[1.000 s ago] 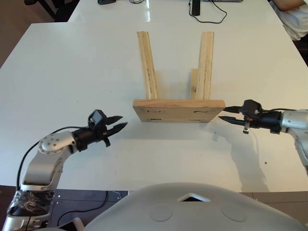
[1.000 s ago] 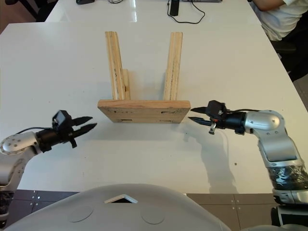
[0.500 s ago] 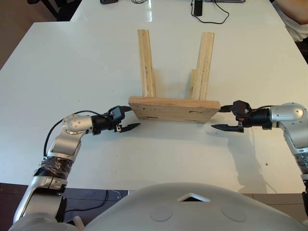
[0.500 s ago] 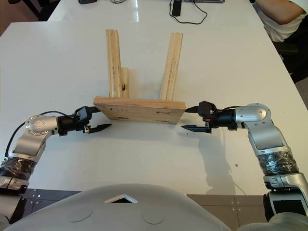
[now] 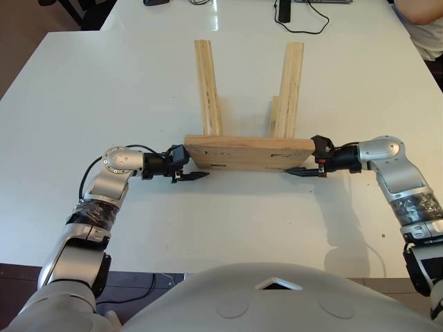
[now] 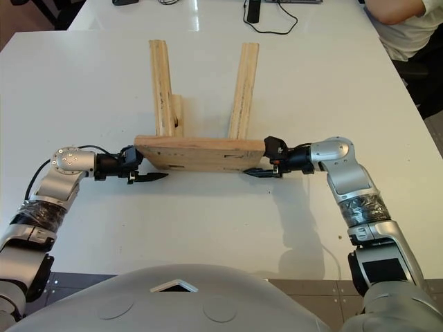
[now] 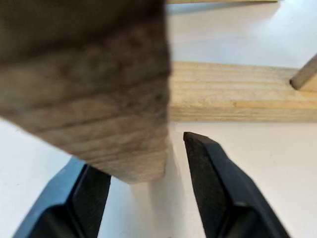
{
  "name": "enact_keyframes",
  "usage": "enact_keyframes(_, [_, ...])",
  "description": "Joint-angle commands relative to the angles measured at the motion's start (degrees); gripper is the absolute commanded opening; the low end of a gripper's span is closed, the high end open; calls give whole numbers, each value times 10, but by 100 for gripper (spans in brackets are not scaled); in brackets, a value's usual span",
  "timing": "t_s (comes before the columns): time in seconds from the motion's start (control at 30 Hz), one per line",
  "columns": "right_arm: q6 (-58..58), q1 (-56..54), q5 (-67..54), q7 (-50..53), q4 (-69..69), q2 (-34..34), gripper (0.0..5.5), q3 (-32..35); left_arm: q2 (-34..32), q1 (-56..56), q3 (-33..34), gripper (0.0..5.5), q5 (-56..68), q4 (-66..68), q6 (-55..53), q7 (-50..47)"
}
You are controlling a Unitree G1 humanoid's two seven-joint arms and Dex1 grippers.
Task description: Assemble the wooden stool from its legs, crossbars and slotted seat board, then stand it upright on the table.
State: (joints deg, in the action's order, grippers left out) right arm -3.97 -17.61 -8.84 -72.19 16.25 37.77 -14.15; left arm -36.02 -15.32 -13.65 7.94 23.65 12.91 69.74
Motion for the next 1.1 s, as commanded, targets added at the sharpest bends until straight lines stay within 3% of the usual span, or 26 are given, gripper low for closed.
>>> enact_keyframes(0.03, [4,-8,-5,-19,11,3,189,6,-8,-5,7,210,6,2,-25,18])
enact_keyframes(0.17, [-33,8,-38,-41,-16,3,143,19,7,-11,51,156,77,-39,-137,9])
enact_keyframes(0.37, [-146,57,-126,-50,-121,8,139,53,34,3,160,154,264,-182,-384,-12])
enact_keyframes(0.5, [-349,52,-338,28,-263,-17,139,144,81,-3,276,154,520,-317,-525,-152])
enact_keyframes(0.6, [-431,13,-557,167,-327,-50,139,216,109,-42,315,154,781,-383,-482,-359])
enact_keyframes(0.7, [-397,-19,-730,302,-364,-71,140,209,144,-69,304,154,909,-423,-392,-490])
enact_keyframes(0.9, [-319,-56,-882,470,-396,-115,143,179,205,-78,256,157,1006,-494,-298,-630])
enact_keyframes(1.1, [-240,-85,-979,677,-406,-186,142,183,221,-73,248,139,1024,-518,-291,-731])
